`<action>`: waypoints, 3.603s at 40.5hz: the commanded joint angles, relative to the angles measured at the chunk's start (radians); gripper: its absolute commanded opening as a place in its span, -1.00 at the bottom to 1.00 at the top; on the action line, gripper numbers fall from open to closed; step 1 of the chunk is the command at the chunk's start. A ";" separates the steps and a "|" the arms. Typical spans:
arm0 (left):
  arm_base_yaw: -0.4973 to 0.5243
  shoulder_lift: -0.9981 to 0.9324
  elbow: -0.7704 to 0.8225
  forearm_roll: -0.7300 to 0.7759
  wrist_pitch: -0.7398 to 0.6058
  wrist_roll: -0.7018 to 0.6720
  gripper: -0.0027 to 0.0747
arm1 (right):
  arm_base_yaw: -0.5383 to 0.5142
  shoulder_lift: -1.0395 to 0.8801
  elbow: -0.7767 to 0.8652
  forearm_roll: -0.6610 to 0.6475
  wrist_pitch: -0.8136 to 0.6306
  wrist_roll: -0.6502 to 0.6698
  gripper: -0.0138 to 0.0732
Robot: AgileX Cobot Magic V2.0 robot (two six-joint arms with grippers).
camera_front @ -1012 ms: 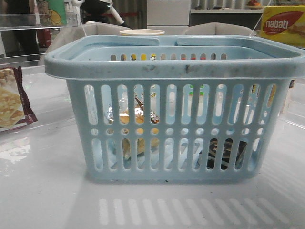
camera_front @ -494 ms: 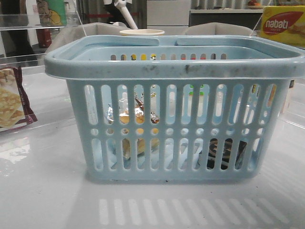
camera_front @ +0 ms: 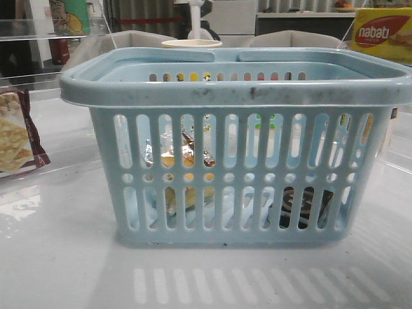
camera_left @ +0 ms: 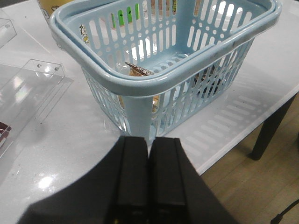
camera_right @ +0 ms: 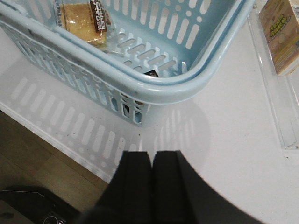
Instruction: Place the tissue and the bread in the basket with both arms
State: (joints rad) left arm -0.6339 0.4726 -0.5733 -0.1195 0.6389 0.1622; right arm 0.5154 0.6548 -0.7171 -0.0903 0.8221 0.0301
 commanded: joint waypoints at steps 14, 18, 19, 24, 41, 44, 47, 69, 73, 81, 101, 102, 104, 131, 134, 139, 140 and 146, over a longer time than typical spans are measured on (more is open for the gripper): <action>0.130 -0.063 0.047 0.002 -0.123 -0.002 -0.70 | -0.001 -0.001 -0.027 -0.020 -0.061 -0.011 -0.55; 0.235 -0.133 0.089 0.002 -0.176 -0.002 -0.70 | -0.001 -0.001 -0.027 -0.020 -0.061 -0.011 -0.55; 0.258 -0.150 0.111 0.002 -0.193 -0.002 -0.70 | -0.001 -0.001 -0.027 -0.020 -0.061 -0.011 -0.55; 0.384 -0.260 0.200 0.002 -0.285 -0.002 -0.70 | -0.001 -0.001 -0.027 -0.020 -0.061 -0.011 -0.55; 0.576 -0.494 0.493 0.002 -0.575 -0.008 -0.69 | -0.001 -0.001 -0.027 -0.020 -0.061 -0.011 -0.55; 0.588 -0.499 0.515 0.025 -0.599 -0.014 -0.69 | -0.001 -0.001 -0.027 -0.020 -0.062 -0.011 -0.55; 0.594 -0.499 0.535 0.041 -0.623 -0.037 -0.69 | -0.001 -0.001 -0.027 -0.020 -0.063 -0.011 -0.55; 0.584 -0.499 0.580 0.041 -0.711 -0.037 -0.70 | -0.001 -0.001 -0.027 -0.020 -0.061 -0.011 -0.55; 0.584 -0.497 0.580 0.041 -0.711 -0.037 -0.70 | -0.001 -0.001 -0.027 -0.020 -0.061 -0.011 -0.55; 0.584 -0.497 0.580 0.041 -0.711 -0.037 -0.70 | -0.001 -0.001 -0.027 -0.020 -0.061 -0.011 -0.55; 0.584 -0.497 0.580 0.041 -0.711 -0.037 -0.70 | 0.000 -0.003 -0.027 -0.019 -0.062 -0.011 -0.55; 0.584 -0.497 0.580 0.041 -0.711 -0.037 -0.70 | 0.000 -0.005 -0.027 -0.020 -0.062 -0.011 -0.55; 0.584 -0.497 0.580 0.041 -0.711 -0.037 -0.70 | -0.005 -0.005 -0.027 -0.020 -0.062 -0.011 -0.55; 0.584 -0.497 0.580 0.041 -0.711 -0.037 -0.70 | -0.399 -0.495 0.479 -0.013 -0.694 -0.011 -0.55; 0.584 -0.497 0.580 0.041 -0.711 -0.037 -0.70 | -0.433 -0.552 0.539 -0.004 -0.732 -0.011 -0.55; 0.584 -0.497 0.580 0.041 -0.711 -0.037 -0.70 | -0.474 -0.615 0.625 0.006 -0.782 -0.011 -0.55; 0.584 -0.497 0.580 0.041 -0.711 -0.037 -0.70 | -0.479 -0.627 0.645 0.011 -0.789 -0.011 -0.55; 0.584 -0.497 0.580 0.041 -0.711 -0.037 -0.70 | -0.489 -0.672 0.713 0.023 -0.793 -0.011 -0.55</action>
State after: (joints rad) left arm -0.0424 -0.0060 0.0067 -0.0754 0.0164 0.1352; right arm 0.0366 -0.0049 -0.0059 -0.0744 0.1315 0.0286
